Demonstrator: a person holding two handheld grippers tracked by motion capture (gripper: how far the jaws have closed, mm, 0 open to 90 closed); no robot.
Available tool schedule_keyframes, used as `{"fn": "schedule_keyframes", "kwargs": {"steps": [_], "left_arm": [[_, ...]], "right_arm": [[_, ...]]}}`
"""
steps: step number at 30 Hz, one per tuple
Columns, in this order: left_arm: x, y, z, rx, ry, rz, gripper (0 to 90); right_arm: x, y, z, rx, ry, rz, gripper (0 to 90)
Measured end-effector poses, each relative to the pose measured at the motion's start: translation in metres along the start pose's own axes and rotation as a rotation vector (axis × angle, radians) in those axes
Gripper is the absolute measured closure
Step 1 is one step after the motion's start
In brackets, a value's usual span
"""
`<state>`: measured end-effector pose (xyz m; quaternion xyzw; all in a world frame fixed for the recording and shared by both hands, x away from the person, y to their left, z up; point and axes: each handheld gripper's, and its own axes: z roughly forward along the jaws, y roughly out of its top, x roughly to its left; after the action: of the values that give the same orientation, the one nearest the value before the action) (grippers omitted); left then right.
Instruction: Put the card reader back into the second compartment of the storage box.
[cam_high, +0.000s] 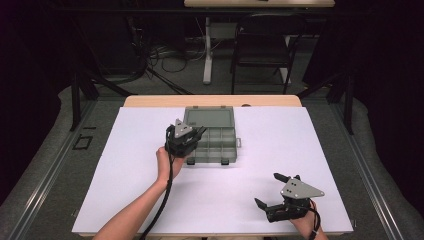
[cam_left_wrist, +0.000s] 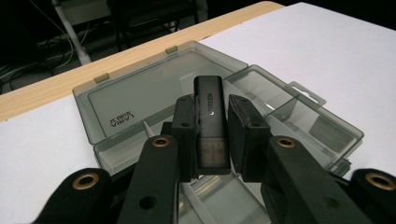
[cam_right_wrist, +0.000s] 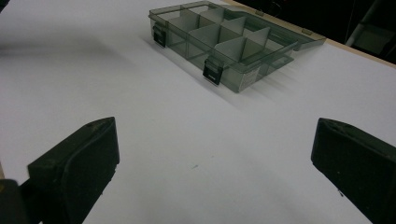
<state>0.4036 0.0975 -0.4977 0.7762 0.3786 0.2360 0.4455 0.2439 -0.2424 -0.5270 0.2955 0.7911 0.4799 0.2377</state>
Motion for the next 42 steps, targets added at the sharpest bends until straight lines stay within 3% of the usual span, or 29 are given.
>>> {"fn": "schedule_keyframes", "kwargs": {"steps": [16, 27, 30, 35, 42], "left_arm": [[0.011, -0.001, 0.019, 0.04, 0.034, -0.022, 73.7], [0.017, -0.004, 0.043, 0.083, 0.067, -0.026, 72.1], [0.021, -0.004, 0.043, 0.086, 0.055, -0.038, 48.5], [0.025, -0.002, 0.029, 0.092, 0.021, -0.036, 22.8], [0.025, -0.003, -0.001, 0.092, -0.028, 0.004, 7.7]], "right_arm": [[-0.001, 0.0, 0.0, 0.002, 0.0, -0.002, 0.5], [-0.001, -0.001, 0.001, 0.007, 0.007, 0.001, 0.5], [-0.001, -0.001, 0.0, 0.004, 0.009, 0.0, 0.5], [-0.001, -0.001, 0.0, 0.0, 0.009, 0.002, 0.5], [-0.001, -0.001, 0.0, 0.004, 0.01, 0.002, 0.6]]}}
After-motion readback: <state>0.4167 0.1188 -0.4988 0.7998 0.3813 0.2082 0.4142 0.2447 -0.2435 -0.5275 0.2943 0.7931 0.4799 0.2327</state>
